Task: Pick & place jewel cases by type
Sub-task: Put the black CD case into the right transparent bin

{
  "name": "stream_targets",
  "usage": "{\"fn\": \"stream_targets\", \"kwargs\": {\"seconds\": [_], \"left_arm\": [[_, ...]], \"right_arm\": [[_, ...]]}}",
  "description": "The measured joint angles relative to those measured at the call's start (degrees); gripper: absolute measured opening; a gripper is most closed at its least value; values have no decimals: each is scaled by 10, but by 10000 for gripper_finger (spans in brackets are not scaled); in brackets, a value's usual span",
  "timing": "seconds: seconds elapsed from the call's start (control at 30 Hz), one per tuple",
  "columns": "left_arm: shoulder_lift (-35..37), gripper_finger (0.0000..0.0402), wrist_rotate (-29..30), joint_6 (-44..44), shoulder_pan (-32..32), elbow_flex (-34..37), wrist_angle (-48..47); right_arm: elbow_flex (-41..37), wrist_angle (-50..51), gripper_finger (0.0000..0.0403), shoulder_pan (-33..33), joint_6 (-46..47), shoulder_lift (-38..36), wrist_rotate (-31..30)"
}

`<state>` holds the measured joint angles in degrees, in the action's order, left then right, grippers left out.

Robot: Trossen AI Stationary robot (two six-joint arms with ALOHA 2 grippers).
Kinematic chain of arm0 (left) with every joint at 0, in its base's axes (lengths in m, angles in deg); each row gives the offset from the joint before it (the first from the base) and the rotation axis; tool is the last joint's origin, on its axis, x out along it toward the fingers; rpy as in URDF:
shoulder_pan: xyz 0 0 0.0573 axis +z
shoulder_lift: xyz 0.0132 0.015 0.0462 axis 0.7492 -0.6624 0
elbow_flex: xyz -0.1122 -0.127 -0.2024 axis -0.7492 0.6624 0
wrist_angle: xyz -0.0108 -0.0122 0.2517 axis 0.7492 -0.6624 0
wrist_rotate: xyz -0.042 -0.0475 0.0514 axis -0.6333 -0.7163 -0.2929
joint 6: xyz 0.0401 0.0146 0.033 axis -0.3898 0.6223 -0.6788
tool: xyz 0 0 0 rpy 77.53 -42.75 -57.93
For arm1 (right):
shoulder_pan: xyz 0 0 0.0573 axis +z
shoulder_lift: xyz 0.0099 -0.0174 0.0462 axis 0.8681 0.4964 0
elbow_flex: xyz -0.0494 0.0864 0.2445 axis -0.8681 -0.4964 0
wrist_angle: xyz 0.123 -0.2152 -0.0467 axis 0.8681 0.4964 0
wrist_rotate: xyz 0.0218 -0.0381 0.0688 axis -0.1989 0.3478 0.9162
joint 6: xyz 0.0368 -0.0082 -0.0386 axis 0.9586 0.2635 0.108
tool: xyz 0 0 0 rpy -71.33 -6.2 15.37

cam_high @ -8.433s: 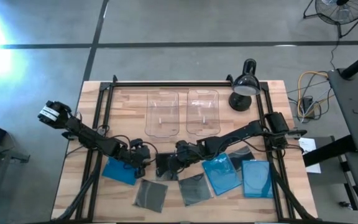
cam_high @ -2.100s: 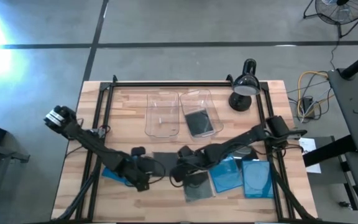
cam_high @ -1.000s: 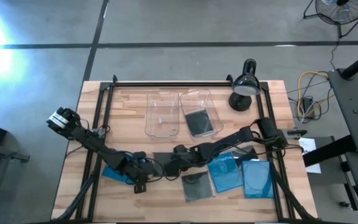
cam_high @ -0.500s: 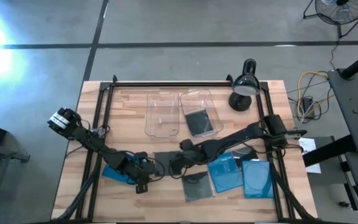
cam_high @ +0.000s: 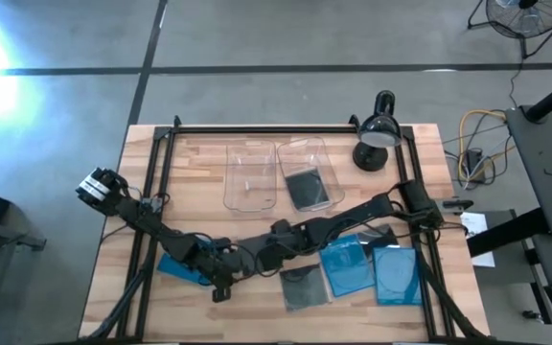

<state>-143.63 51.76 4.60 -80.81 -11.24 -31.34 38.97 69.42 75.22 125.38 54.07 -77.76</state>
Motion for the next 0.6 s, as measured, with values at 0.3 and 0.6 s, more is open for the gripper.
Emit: {"fn": "stream_targets", "kwargs": {"seconds": [0.3, 0.6], "left_arm": [[0, 135, -35, -11, -1, 1, -12], [-1, 135, -56, -11, -2, 2, -16]], "right_arm": [[0, -11, 219, 1, -55, -60, 13], [0, -78, 219, 0, -72, -66, 16]]}}
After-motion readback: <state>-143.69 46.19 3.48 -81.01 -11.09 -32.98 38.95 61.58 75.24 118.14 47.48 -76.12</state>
